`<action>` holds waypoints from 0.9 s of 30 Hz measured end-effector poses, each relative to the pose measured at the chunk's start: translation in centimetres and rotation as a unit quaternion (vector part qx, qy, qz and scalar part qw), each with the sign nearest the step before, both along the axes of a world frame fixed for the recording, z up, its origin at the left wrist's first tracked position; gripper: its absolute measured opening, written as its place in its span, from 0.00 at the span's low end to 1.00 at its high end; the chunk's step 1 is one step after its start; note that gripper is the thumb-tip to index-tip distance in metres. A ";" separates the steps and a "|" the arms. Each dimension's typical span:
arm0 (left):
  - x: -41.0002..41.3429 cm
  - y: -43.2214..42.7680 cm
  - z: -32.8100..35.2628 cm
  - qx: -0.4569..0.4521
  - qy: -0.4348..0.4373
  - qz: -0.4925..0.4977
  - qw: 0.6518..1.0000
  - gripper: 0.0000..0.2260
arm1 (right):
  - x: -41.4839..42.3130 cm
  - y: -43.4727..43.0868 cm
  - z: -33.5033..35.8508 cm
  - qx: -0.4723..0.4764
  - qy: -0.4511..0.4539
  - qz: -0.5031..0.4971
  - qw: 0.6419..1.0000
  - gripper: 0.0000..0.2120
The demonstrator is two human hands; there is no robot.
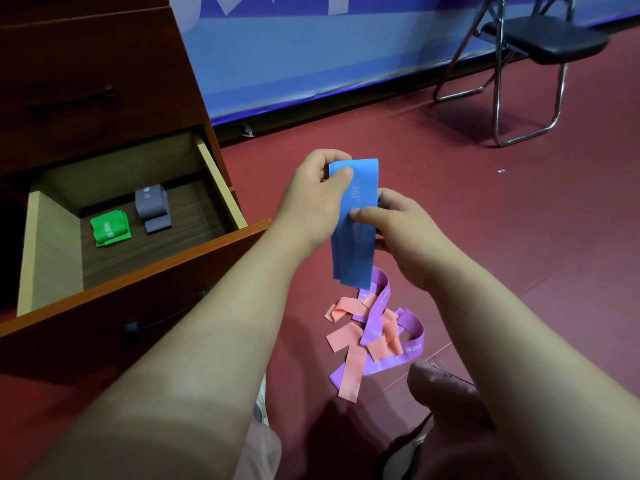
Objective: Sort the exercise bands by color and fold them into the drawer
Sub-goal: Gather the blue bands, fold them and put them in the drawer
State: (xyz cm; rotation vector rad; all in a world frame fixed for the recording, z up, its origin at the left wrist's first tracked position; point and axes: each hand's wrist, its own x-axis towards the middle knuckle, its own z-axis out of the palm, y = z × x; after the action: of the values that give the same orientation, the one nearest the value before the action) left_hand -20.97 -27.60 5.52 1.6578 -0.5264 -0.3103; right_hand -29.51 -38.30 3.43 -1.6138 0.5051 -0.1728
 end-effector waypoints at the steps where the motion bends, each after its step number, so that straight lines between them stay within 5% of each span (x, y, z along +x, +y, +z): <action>1: 0.0 0.0 0.0 -0.003 0.005 0.005 1.000 0.06 | 0.0 0.0 0.0 0.001 -0.003 0.001 1.000 0.13; 19: 0.5 0.0 -0.2 -0.059 0.086 0.100 0.990 0.08 | -0.1 0.3 0.2 0.094 0.003 0.026 0.995 0.14; 25: 0.5 0.2 0.1 -0.060 0.189 0.102 0.975 0.17 | -0.1 0.4 0.5 0.119 -0.011 0.013 0.993 0.16; 27: 0.4 0.2 -0.1 -0.036 0.227 0.075 0.970 0.12 | -0.1 0.3 0.6 0.127 -0.014 -0.003 0.992 0.15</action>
State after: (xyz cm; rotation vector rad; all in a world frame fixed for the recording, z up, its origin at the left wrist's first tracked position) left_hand -20.56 -27.43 5.39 1.4840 -0.0665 -0.5356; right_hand -29.63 -37.97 4.03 -1.3597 0.4897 -0.1305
